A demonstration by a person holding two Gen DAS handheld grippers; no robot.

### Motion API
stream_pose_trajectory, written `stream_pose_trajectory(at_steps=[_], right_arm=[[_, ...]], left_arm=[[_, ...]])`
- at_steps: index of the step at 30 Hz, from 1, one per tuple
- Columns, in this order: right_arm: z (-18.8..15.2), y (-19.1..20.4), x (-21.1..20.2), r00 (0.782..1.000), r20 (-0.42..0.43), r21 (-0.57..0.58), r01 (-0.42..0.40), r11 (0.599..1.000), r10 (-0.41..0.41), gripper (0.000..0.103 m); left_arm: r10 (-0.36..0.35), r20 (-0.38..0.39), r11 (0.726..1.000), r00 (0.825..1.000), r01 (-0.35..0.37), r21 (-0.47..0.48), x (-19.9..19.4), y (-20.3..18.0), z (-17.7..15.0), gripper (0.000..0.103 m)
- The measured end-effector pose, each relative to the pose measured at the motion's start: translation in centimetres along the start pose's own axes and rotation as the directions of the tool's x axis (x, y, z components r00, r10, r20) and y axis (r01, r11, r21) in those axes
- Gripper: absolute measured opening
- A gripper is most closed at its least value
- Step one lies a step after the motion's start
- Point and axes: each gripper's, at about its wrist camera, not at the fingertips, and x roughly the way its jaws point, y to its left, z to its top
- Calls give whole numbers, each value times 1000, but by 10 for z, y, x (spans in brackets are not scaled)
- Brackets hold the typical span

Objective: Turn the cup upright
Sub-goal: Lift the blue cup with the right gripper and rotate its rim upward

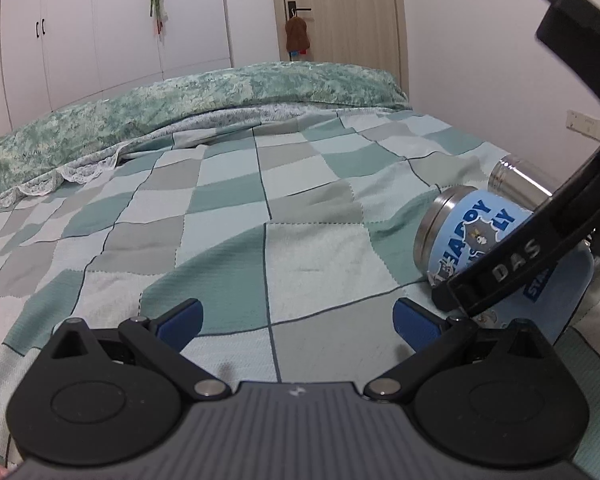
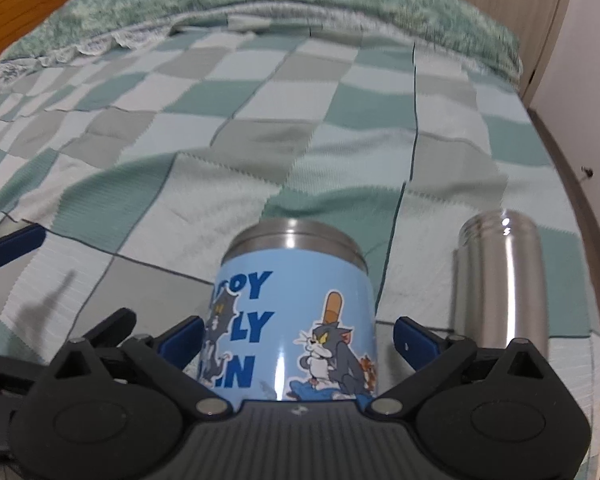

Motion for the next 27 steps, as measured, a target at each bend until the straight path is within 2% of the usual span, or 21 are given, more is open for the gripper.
stream_pose_trajectory(at_steps=[1, 2, 6, 11, 20, 27], right_arm=[[0, 1, 4, 1000, -19, 2, -3, 1000, 3, 91], [1, 2, 6, 999, -32, 2, -9, 1000, 9, 85], [-3, 6, 1, 1000, -14, 6, -4, 1000, 4, 84], [-14, 5, -28, 1000, 22, 30, -14, 999, 14, 83], [-64, 26, -120, 995, 94, 35, -49, 998, 45, 83], [-119, 52, -183, 990, 119, 20, -81, 997, 78, 83]], left_arm=[[2, -2, 1000, 1000, -2, 0, 0, 0, 0, 103], [3, -5, 1000, 1000, -3, 2, 0, 1, 0, 103], [15, -15, 1000, 1000, -15, 4, -3, 0, 0, 103], [7, 6, 1000, 1000, -7, -2, -31, -1, 1, 103], [13, 61, 1000, 998, -14, 16, -128, -17, -5, 103], [45, 97, 999, 994, -47, 15, -212, -15, -31, 103]])
